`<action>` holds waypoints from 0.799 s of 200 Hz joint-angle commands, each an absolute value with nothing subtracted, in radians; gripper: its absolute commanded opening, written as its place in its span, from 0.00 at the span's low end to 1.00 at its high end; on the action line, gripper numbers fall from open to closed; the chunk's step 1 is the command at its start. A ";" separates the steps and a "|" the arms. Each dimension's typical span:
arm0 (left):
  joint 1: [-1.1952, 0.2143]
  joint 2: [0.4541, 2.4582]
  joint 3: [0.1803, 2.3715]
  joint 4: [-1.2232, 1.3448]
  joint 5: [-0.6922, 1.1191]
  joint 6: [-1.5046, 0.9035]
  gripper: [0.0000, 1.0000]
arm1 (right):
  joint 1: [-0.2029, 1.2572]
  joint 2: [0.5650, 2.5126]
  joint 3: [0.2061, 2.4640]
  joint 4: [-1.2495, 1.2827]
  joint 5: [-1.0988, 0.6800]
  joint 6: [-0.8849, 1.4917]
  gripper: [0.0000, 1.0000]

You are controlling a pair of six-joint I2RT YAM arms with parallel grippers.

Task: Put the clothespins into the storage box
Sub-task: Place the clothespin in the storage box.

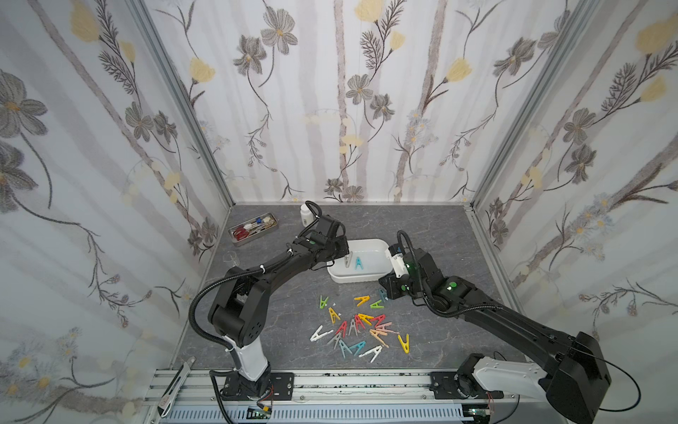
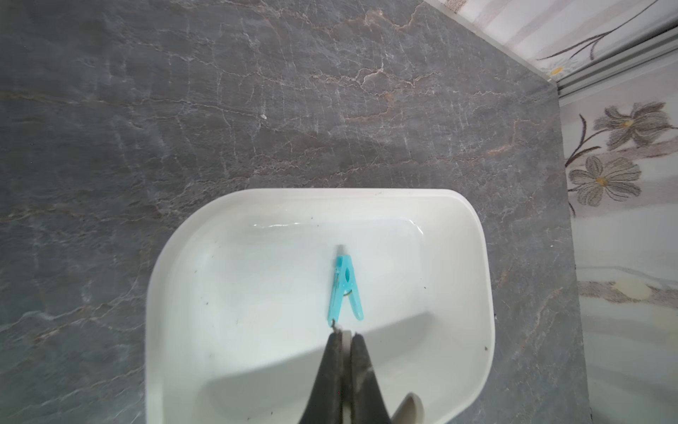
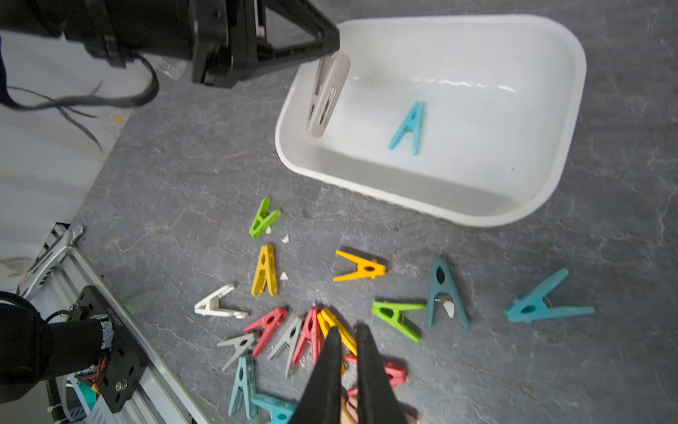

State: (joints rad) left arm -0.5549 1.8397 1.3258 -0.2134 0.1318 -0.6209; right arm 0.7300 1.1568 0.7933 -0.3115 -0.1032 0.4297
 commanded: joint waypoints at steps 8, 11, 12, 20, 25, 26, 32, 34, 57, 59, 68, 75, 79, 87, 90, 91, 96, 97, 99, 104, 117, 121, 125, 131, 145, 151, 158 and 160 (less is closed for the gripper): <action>-0.576 1.943 1.422 -0.205 0.079 -0.583 0.00 | 0.748 1.120 0.761 -0.382 -0.028 0.462 0.12; -0.578 1.950 1.430 -0.204 0.078 -0.582 0.00 | 0.749 1.115 0.761 -0.387 -0.027 0.462 0.12; -0.578 1.951 1.432 -0.204 0.077 -0.582 0.00 | 0.749 1.114 0.761 -0.388 -0.026 0.462 0.12; -0.580 1.971 1.445 -0.202 0.077 -0.580 0.00 | 0.750 1.100 0.725 -0.394 -0.023 0.466 0.13; -0.581 1.980 1.451 -0.201 0.076 -0.579 0.00 | 0.750 1.089 0.716 -0.397 -0.022 0.469 0.13; -0.581 1.982 1.453 -0.201 0.075 -0.579 0.00 | 0.750 1.087 0.715 -0.398 -0.023 0.471 0.13; -0.581 1.993 1.460 -0.203 0.075 -0.579 0.00 | 0.752 1.074 0.704 -0.400 -0.021 0.478 0.13; -0.581 1.996 1.463 -0.204 0.075 -0.579 0.00 | 0.752 1.070 0.701 -0.400 -0.020 0.480 0.13; -0.583 2.026 1.476 -0.209 0.069 -0.581 0.00 | 0.752 1.024 0.651 -0.400 -0.020 0.514 0.13; -0.583 2.028 1.476 -0.209 0.068 -0.582 0.00 | 0.752 1.022 0.647 -0.400 -0.021 0.516 0.13; -0.583 2.036 1.476 -0.206 0.066 -0.585 0.00 | 0.752 1.006 0.628 -0.402 -0.023 0.530 0.13; -0.584 2.041 1.476 -0.206 0.065 -0.586 0.00 | 0.752 0.994 0.615 -0.405 -0.024 0.540 0.13; -0.584 2.041 1.476 -0.204 0.064 -0.586 0.00 | 0.752 0.987 0.607 -0.406 -0.025 0.546 0.13; -0.586 2.045 1.476 -0.203 0.064 -0.589 0.00 | 0.752 0.973 0.595 -0.409 -0.025 0.554 0.13; -0.586 2.046 1.476 -0.203 0.063 -0.589 0.00 | 0.752 0.968 0.589 -0.411 -0.025 0.557 0.13; -0.586 2.046 1.475 -0.202 0.062 -0.589 0.00 | 0.752 0.967 0.588 -0.411 -0.025 0.559 0.13; -0.587 2.046 1.474 -0.200 0.061 -0.590 0.00 | 0.752 0.959 0.582 -0.413 -0.025 0.563 0.13; -0.587 2.045 1.474 -0.200 0.060 -0.589 0.00 | 0.752 0.959 0.582 -0.413 -0.025 0.563 0.13; -0.587 2.047 1.473 -0.200 0.060 -0.589 0.01 | 0.752 0.956 0.579 -0.415 -0.025 0.566 0.13; -0.588 2.048 1.473 -0.198 0.060 -0.590 0.01 | 0.752 0.948 0.575 -0.417 -0.023 0.569 0.14; -0.589 2.050 1.473 -0.198 0.060 -0.591 0.04 | 0.752 0.935 0.567 -0.423 -0.020 0.576 0.14; -0.589 2.051 1.473 -0.198 0.060 -0.591 0.06 | 0.752 0.931 0.566 -0.423 -0.020 0.577 0.13; -0.589 2.049 1.471 -0.198 0.060 -0.592 0.07 | 0.752 0.929 0.566 -0.426 -0.019 0.578 0.14; -0.589 2.049 1.471 -0.198 0.059 -0.593 0.11 | 0.752 0.924 0.566 -0.427 -0.018 0.580 0.14; -0.589 2.047 1.468 -0.192 0.065 -0.591 0.15 | 0.752 0.918 0.562 -0.425 -0.018 0.584 0.14; -0.589 2.047 1.469 -0.192 0.069 -0.589 0.17 | 0.752 0.917 0.562 -0.421 -0.021 0.585 0.14; -0.588 2.046 1.470 -0.192 0.069 -0.588 0.19 | 0.752 0.917 0.560 -0.415 -0.026 0.586 0.14; -0.589 2.046 1.470 -0.192 0.069 -0.588 0.19 | 0.752 0.917 0.559 -0.413 -0.027 0.587 0.14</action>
